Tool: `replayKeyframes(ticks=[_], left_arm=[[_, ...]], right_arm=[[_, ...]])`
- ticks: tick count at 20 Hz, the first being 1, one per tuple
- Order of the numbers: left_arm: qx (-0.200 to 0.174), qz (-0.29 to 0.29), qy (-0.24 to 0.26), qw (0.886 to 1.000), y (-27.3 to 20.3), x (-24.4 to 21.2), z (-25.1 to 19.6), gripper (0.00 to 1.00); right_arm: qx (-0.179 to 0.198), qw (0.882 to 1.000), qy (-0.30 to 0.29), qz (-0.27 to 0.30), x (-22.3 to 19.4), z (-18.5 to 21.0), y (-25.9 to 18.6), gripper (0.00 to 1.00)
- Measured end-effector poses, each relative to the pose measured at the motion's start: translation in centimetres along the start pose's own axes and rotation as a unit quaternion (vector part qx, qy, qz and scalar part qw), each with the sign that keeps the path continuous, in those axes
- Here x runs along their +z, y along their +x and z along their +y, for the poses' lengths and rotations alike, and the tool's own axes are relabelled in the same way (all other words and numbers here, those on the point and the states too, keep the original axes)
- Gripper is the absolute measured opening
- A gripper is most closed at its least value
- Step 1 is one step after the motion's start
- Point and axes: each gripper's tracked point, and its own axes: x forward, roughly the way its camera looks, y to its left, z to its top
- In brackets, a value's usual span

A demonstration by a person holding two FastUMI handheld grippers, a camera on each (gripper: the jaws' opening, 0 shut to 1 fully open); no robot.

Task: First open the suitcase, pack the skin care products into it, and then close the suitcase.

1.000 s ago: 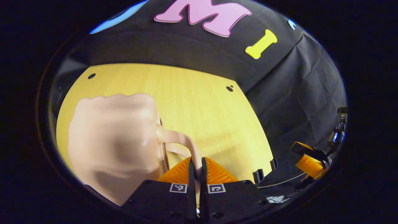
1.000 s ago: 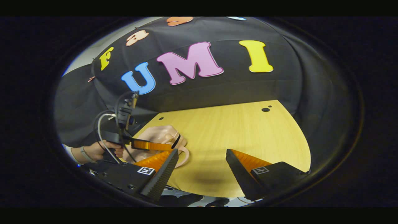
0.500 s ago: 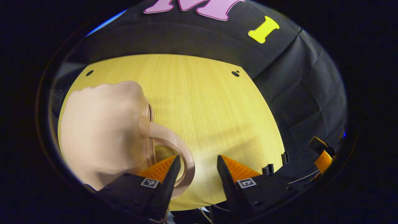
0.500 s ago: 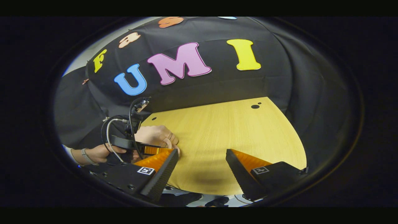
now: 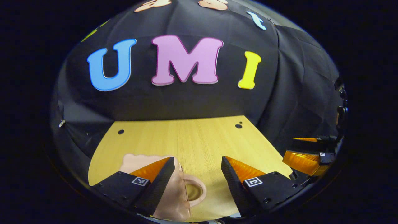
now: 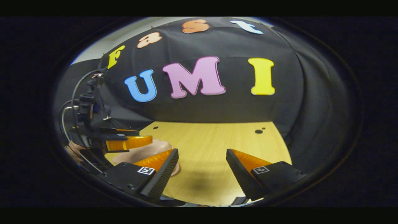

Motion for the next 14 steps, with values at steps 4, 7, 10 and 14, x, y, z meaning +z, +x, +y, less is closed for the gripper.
replayKeyframes(ticks=[4,7,10,14], left_arm=[[0.032,-0.149,0.037,0.988,-4.2,9.0,1.7,0.95],[0.047,-0.208,0.061,0.975,-7.2,12.3,1.9,0.94],[0.033,-0.220,0.046,0.974,-6.8,12.2,2.0,0.94],[0.030,-0.241,0.035,0.969,-7.4,12.8,1.8,0.93]], right_arm=[[-0.025,0.993,-0.046,-0.108,10.0,0.7,-0.5,0.97],[-0.044,0.980,-0.060,-0.185,16.4,1.8,-1.9,0.97],[-0.065,0.963,-0.078,-0.249,19.8,2.3,-4.9,0.97],[-0.075,0.957,-0.088,-0.266,18.3,2.6,-6.4,0.96]])
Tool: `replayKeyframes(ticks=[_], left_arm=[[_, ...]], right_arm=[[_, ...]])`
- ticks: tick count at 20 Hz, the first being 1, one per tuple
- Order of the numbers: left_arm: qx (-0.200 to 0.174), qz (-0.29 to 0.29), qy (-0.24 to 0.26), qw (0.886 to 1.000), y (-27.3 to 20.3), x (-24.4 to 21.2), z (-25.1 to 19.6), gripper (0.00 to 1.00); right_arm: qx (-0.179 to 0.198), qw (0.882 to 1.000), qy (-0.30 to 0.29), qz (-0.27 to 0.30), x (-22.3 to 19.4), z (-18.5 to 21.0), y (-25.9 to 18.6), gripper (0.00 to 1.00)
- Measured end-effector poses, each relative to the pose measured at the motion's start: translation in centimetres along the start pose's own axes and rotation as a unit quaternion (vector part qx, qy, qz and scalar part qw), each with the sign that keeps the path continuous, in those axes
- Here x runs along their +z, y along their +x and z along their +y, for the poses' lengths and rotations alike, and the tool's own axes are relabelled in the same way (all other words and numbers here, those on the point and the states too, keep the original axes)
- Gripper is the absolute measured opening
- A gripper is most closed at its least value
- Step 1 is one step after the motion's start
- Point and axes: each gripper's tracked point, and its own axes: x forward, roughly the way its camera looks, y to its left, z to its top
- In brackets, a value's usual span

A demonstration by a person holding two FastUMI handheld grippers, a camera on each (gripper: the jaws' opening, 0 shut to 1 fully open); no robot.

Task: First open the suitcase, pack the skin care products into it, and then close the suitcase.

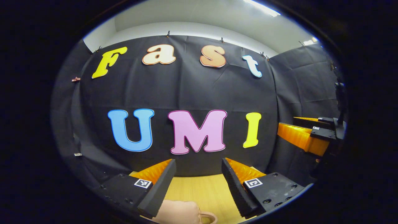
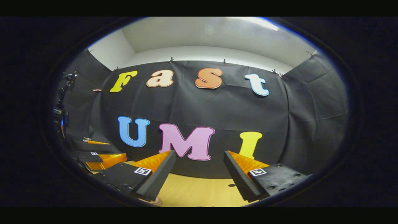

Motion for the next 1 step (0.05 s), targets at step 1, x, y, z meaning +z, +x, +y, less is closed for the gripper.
replayKeyframes(ticks=[1], left_arm=[[-0.001,-0.007,-0.004,1.000,0.12,0.10,0.02,0.90]], right_arm=[[-0.001,1.000,0.001,0.008,-0.83,-0.11,-0.28,0.98]])
